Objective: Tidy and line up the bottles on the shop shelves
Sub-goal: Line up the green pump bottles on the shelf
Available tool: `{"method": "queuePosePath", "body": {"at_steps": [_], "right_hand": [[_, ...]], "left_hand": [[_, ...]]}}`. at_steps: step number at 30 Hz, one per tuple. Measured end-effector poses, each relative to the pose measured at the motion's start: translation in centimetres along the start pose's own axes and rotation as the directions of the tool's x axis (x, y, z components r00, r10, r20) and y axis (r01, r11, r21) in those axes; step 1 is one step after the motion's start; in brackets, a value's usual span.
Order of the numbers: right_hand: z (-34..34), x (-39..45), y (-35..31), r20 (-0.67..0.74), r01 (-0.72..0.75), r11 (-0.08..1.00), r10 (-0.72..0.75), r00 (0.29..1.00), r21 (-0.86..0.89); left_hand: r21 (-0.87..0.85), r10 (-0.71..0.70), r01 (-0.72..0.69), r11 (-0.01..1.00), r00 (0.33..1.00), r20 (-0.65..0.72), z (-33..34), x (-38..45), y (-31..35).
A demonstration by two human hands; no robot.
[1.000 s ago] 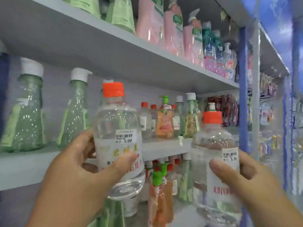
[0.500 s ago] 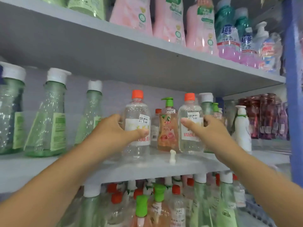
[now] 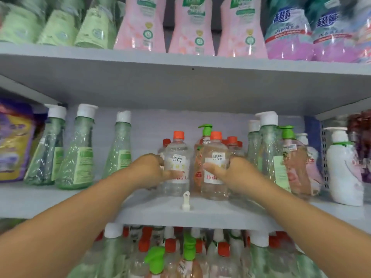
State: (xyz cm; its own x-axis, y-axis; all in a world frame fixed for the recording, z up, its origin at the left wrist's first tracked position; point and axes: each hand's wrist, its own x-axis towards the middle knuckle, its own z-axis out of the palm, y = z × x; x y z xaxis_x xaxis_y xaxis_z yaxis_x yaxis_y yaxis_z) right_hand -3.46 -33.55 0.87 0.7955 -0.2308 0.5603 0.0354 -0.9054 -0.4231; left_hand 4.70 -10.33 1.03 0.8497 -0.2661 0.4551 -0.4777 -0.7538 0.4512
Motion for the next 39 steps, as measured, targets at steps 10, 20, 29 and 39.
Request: {"method": "queuePosePath", "body": {"at_steps": [10,20,29,39], "right_hand": [[-2.3,-1.3,-3.3,-0.284,0.233,0.953,-0.173,0.943,0.195],[4.4,3.0,-20.3,0.068,0.281,0.960,-0.280,0.958,-0.004],[12.3,11.8,-26.1,0.320,-0.077,0.951,-0.024,0.947,0.299],[14.3,12.1,-26.8,0.079,-0.059,0.982,0.074,0.994,-0.180]], "left_hand": [[0.126,0.019,0.068,0.990,0.810,-0.586,-12.6,-2.3,-10.7],[-0.009,-0.275,0.277,0.961,0.949,-0.151,-14.9,0.5,-17.7],[0.372,-0.080,0.082,0.925,0.997,-0.020,-15.3,5.8,-19.1],[-0.335,-0.258,0.109,0.936,0.860,-0.439,-19.3,5.0,-25.5]]}}
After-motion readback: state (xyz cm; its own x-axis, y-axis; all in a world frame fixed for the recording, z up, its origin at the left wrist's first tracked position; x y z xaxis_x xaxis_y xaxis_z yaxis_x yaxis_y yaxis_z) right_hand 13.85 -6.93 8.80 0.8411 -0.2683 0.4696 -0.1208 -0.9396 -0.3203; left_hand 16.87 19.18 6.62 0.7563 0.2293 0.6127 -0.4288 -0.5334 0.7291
